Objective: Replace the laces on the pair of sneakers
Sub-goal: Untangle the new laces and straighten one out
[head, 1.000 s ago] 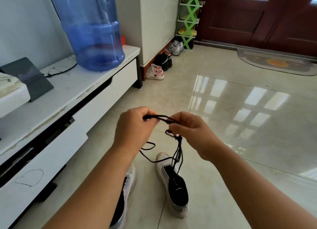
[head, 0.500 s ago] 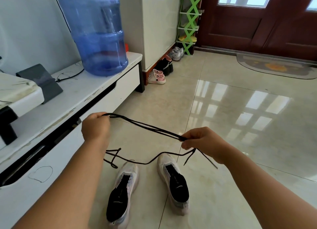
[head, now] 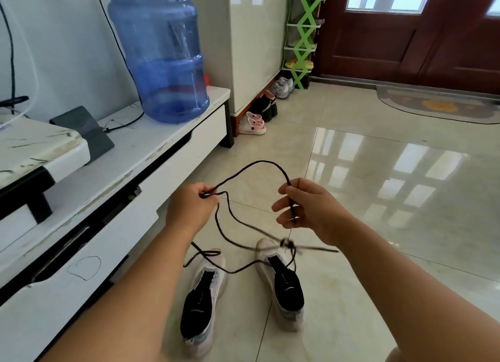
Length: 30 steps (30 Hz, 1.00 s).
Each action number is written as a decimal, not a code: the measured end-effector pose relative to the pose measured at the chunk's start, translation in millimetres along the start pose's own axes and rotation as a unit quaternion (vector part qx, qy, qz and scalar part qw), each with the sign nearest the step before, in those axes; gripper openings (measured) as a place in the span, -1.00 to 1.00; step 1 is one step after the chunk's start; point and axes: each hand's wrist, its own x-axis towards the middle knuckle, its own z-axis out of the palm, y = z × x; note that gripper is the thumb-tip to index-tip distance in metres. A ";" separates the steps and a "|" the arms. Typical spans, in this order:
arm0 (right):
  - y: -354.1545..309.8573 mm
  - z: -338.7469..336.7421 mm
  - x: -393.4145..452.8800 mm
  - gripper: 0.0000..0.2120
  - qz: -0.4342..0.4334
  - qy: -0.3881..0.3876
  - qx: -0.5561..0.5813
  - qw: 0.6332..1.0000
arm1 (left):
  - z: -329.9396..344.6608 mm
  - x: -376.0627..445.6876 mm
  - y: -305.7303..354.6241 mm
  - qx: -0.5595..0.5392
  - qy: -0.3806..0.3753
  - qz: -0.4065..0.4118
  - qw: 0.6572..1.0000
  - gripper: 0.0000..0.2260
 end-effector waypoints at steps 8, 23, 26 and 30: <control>-3.7 12.6 0.1 -0.84 -0.011 -0.028 0.103 0.994 | 38.5 -20.5 13.4 0.003 -0.174 0.122 0.977 -0.72; -0.3 27.8 -6.3 -0.43 -0.063 0.008 -0.254 0.965 | 40.3 -25.9 16.9 -0.017 -0.136 0.125 0.983 -0.94; 1.7 30.0 -7.2 -0.61 -0.037 -0.015 -0.244 0.969 | 39.2 -25.2 19.0 -0.051 -0.145 0.140 0.978 -0.92; 0.3 22.8 -2.4 -0.89 -0.068 0.066 -0.281 0.955 | 36.2 -20.9 15.0 -0.084 -0.127 0.130 0.980 -0.93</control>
